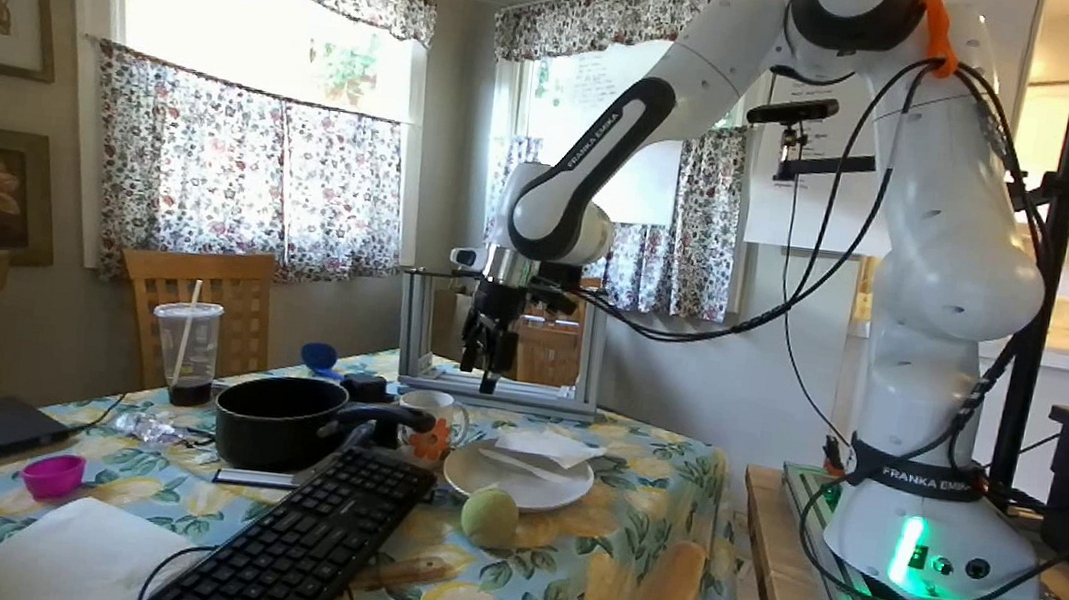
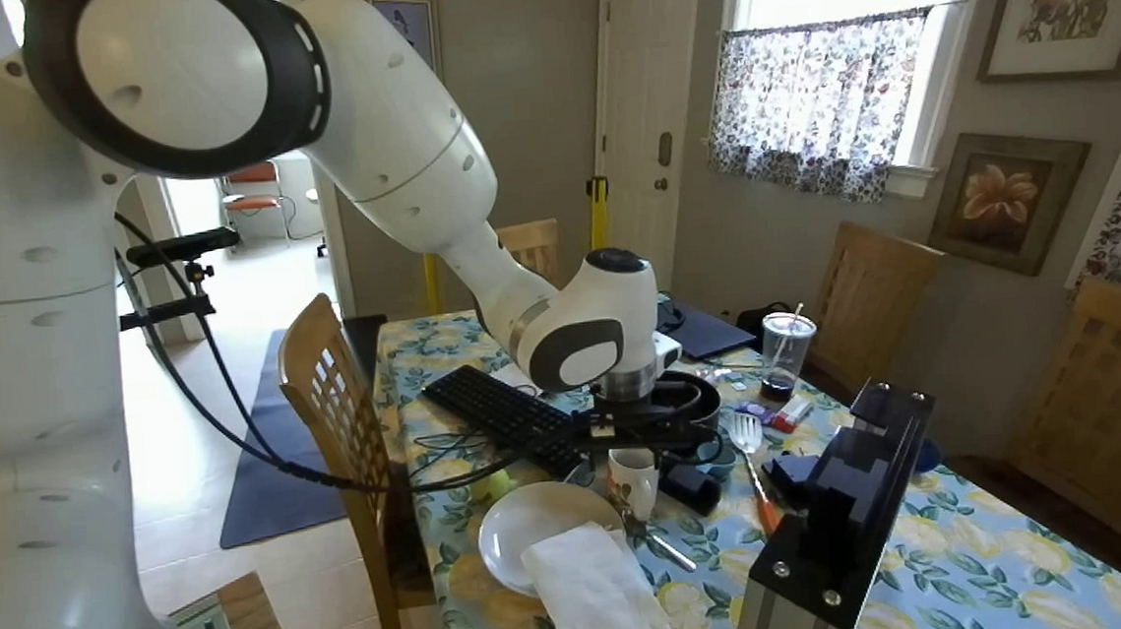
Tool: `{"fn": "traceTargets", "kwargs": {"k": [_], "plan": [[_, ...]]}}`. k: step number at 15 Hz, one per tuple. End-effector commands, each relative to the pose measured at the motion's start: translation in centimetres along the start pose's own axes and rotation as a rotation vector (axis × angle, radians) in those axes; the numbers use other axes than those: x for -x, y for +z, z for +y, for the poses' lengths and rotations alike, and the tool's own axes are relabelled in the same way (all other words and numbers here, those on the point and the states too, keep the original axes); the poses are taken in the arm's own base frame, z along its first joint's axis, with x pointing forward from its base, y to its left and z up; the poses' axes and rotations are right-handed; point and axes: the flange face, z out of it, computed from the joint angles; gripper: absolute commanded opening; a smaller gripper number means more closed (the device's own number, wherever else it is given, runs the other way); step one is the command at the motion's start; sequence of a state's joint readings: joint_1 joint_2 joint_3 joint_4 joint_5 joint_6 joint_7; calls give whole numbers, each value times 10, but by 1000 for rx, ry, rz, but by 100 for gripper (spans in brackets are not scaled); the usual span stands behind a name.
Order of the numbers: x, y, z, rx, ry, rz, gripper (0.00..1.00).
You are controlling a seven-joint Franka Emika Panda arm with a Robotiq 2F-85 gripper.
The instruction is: Move the mug to the right.
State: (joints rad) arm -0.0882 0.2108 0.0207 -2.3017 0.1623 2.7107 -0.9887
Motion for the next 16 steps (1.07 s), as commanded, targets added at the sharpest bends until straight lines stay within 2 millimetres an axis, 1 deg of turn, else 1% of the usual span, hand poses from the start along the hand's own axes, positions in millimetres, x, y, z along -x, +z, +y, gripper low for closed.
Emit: {"fn": "traceTargets", "kwargs": {"k": [1, 5, 8, 12, 13, 14, 16], "plan": [[-5, 11, 5, -26, 6, 38, 100], [4, 23, 13, -44, 0, 33, 100], [10, 32, 22, -36, -2, 28, 100], [7, 41, 34, -46, -21, 39, 100], [4, 43, 36, -49, -34, 42, 92], [2, 45, 39, -52, -46, 41, 79], [-3, 50, 41, -54, -67, 47, 64]]}}
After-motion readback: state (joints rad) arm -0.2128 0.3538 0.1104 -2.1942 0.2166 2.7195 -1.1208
